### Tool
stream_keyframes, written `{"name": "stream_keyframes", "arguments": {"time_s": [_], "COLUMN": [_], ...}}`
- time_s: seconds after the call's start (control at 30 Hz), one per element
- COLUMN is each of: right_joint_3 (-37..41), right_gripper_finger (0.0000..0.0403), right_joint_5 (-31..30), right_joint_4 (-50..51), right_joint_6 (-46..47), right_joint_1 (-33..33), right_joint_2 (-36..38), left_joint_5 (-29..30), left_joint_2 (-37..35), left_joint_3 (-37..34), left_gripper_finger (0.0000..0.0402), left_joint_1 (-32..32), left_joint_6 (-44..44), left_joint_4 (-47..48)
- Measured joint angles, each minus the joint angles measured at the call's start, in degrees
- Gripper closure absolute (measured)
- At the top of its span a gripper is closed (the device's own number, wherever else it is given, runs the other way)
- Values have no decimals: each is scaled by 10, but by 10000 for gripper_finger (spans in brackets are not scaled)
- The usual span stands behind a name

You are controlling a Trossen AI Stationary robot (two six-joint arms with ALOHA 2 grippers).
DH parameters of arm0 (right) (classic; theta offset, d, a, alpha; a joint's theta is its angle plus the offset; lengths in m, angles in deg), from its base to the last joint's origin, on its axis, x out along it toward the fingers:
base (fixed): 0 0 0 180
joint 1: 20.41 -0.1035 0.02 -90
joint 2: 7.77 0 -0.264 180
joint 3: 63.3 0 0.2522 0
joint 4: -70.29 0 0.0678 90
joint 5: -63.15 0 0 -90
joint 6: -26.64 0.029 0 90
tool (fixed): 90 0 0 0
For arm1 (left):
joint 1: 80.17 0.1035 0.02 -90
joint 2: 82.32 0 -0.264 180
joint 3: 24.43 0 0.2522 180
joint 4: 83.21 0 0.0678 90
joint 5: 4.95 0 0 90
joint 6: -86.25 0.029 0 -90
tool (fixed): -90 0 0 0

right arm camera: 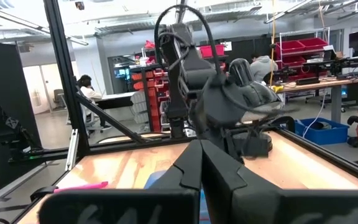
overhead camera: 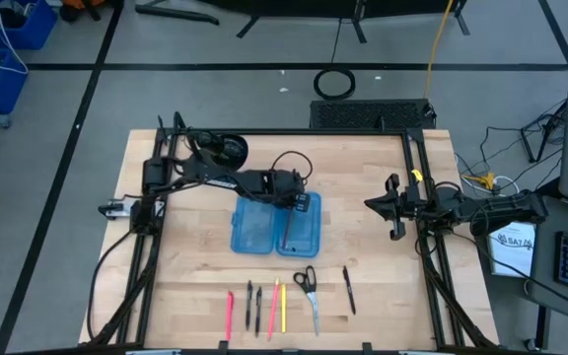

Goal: Pick & place school supplies into a supply box
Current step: Put the brown pencil into the blue box, then put the black scissors into the blue box

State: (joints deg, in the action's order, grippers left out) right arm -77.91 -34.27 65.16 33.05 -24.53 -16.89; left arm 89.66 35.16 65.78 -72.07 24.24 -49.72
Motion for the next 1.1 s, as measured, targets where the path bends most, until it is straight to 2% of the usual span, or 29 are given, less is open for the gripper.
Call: {"name": "stream_keyframes", "arguments": {"time_s": [0.37, 0.8, 0.93, 1.1], "right_joint_3": [0, 0, 0, 0], "right_gripper_finger": [403, 403, 403, 403], "right_joint_5": [0, 0, 0, 1], "right_joint_4": [1, 3, 4, 3], "right_joint_6": [0, 0, 0, 0], "right_joint_1": [0, 0, 0, 0], "right_joint_2": [0, -1, -1, -3], "left_joint_5": [12, -1, 8, 14], "left_joint_2": [0, -5, -27, -80], "left_joint_3": [0, 0, 0, 0], "left_gripper_finger": [377, 253, 240, 246], "left_joint_1": [-7, -7, -8, -7], "left_joint_6": [-14, 5, 21, 55], "left_joint_4": [-1, -12, -28, -30]}}
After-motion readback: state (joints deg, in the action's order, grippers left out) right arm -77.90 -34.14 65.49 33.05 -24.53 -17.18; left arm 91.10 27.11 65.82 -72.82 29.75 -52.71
